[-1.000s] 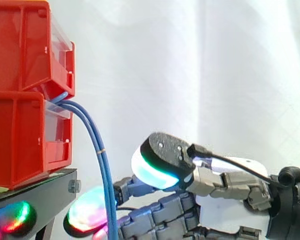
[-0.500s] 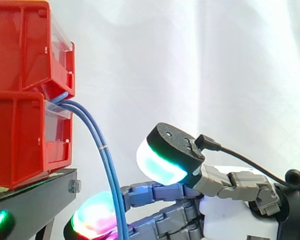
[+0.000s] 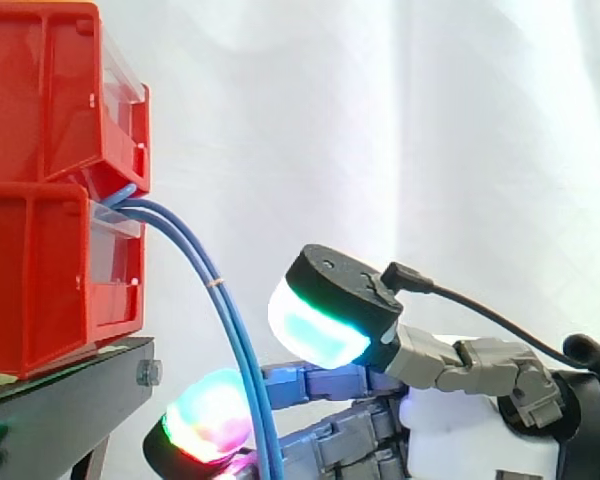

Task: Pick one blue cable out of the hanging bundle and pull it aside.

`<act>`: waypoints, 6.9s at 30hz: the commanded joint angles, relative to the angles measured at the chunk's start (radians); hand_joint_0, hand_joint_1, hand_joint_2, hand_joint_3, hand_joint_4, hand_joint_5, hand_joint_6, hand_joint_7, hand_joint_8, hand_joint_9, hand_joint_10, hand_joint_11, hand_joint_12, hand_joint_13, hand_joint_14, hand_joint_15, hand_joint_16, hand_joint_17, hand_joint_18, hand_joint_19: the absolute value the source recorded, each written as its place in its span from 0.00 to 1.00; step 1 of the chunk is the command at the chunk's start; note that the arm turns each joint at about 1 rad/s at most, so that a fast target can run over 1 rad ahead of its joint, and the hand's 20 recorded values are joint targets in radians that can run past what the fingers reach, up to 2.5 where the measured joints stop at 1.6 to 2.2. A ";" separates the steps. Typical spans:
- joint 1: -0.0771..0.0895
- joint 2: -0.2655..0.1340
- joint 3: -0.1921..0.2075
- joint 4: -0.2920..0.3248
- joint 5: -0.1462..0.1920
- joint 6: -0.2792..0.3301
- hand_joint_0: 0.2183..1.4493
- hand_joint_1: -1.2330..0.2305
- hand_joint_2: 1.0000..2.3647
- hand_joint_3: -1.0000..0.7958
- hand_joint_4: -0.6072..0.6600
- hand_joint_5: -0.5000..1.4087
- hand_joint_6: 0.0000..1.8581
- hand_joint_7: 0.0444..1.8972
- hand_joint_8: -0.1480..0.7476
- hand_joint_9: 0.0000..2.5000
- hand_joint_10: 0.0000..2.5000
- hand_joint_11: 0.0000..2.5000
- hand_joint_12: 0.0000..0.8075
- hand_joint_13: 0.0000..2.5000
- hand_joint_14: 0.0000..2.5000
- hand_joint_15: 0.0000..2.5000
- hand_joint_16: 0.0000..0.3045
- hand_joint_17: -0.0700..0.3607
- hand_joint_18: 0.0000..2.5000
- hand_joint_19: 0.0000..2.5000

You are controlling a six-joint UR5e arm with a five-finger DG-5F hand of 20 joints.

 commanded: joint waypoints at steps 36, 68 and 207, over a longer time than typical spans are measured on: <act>-0.025 0.000 0.034 -0.001 -0.013 0.204 0.31 0.44 0.01 0.34 0.63 0.20 0.38 0.47 0.47 0.32 0.00 0.13 0.36 0.29 0.01 0.15 0.14 0.38 0.21 0.15; -0.037 0.002 0.049 -0.027 -0.033 0.137 0.31 0.38 0.01 0.36 0.59 0.17 0.48 0.38 0.47 0.31 0.01 0.17 0.37 0.30 0.01 0.17 0.15 0.39 0.22 0.16; -0.100 0.121 0.051 -0.302 -0.056 0.068 0.48 0.23 0.01 0.34 0.25 0.20 0.52 0.57 0.40 0.42 0.01 0.22 0.30 0.38 0.01 0.23 0.12 0.36 0.28 0.19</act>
